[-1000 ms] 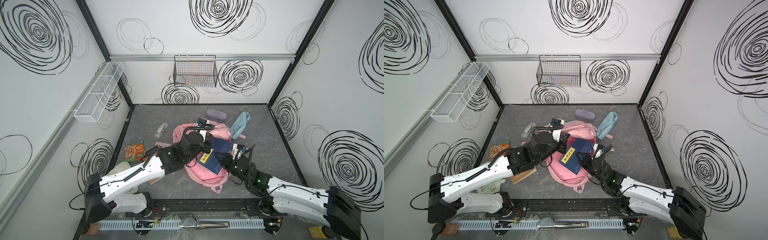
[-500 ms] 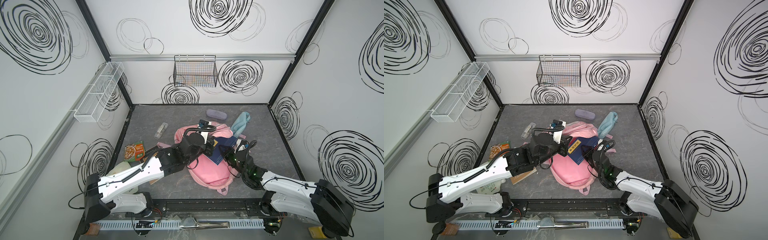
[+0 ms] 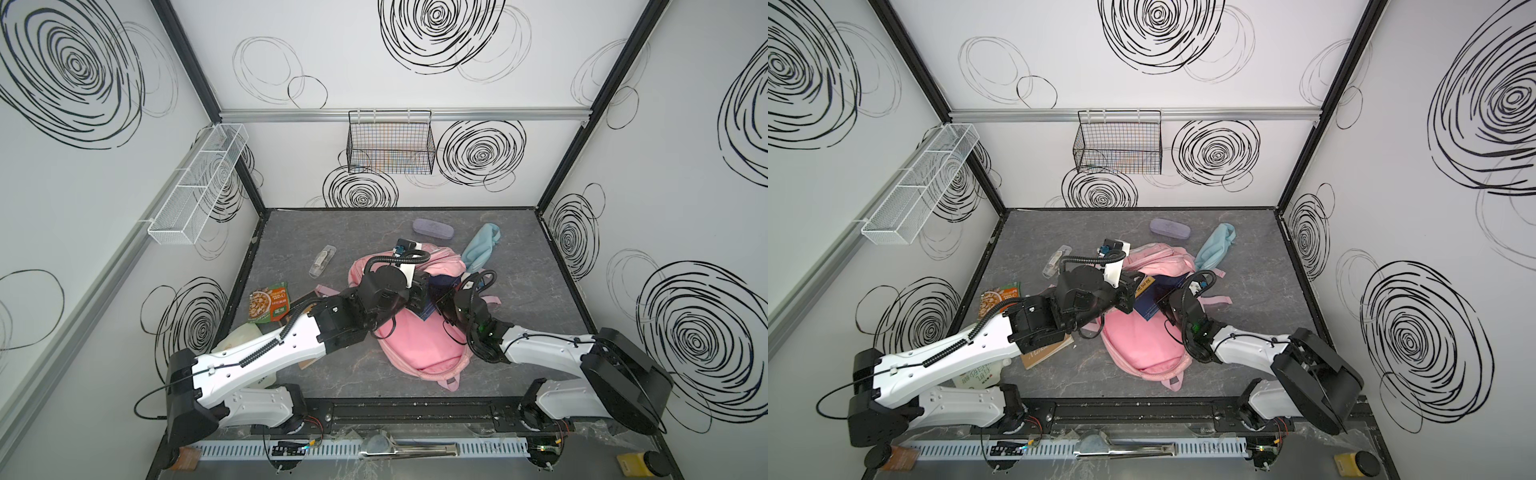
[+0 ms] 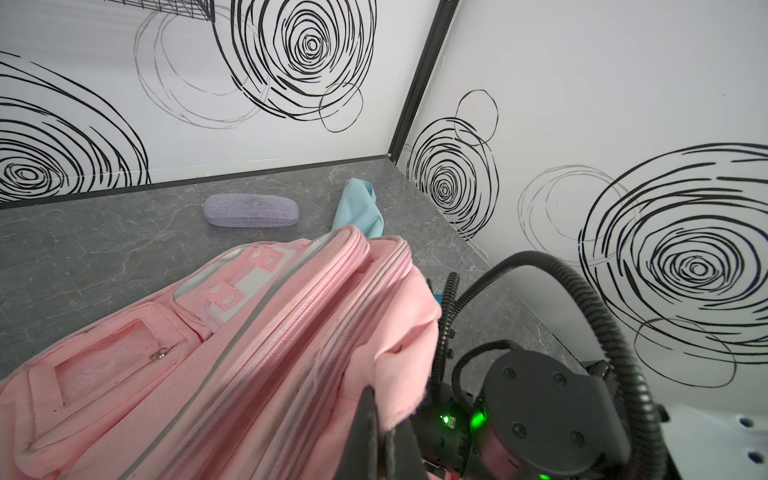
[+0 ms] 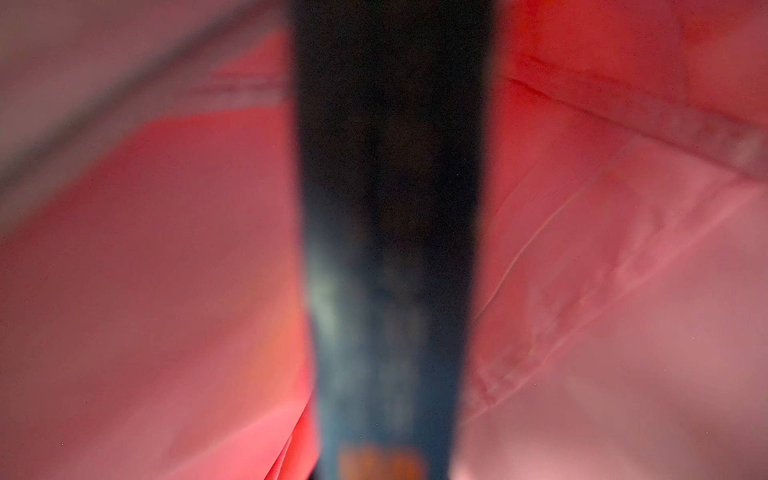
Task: Pack the student bag
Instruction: 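Lower the blue book into the backpack opening with the right gripper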
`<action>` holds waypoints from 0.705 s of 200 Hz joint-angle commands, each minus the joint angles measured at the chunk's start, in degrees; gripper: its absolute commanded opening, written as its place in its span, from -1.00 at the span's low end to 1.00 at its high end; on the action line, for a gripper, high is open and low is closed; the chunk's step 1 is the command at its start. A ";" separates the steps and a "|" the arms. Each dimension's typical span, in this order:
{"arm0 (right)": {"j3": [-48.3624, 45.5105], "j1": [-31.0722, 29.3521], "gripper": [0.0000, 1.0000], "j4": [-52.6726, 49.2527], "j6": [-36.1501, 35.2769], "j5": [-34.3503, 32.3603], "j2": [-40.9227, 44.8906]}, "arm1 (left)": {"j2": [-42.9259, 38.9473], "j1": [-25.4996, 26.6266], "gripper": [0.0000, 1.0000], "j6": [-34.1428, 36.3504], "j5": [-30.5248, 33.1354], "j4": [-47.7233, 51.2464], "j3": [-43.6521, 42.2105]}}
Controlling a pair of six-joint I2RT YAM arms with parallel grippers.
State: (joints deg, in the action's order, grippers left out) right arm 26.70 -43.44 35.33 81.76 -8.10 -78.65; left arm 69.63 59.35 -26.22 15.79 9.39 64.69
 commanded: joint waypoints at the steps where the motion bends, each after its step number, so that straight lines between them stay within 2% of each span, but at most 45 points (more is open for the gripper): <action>1: 2.15 1.15 -0.78 4.22 1.31 -0.41 -2.89 | -2.39 0.41 -1.00 -1.66 -1.90 -9.33 2.38; 27: 3.13 1.47 -0.77 6.58 1.85 0.01 -7.08 | -2.36 0.33 -1.00 -2.32 -2.60 -9.54 2.29; 52: 5.60 1.43 -0.66 7.56 0.64 0.41 -10.70 | -2.34 0.26 -1.00 -2.46 -2.83 -9.65 2.29; 69: 7.74 1.88 -0.39 7.65 -1.65 1.51 -12.73 | -2.39 0.00 -1.00 -2.36 -2.39 -9.89 2.07; 88: 9.86 3.19 0.15 6.99 -4.95 5.34 -14.23 | -2.38 -0.97 -1.00 -2.43 -2.33 -10.01 1.60; 98: 10.34 3.89 0.34 4.84 -5.90 7.25 -14.31 | -2.34 -1.68 -1.00 -2.59 -2.34 -10.02 1.20; 141: 5.13 5.65 0.55 -0.19 -7.85 10.61 -8.03 | -2.76 -4.41 -1.00 -3.62 -3.47 -11.43 -1.49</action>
State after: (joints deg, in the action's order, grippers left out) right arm 34.24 -38.48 37.91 76.69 0.30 -91.57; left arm 69.63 56.07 -28.12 13.47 7.40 63.83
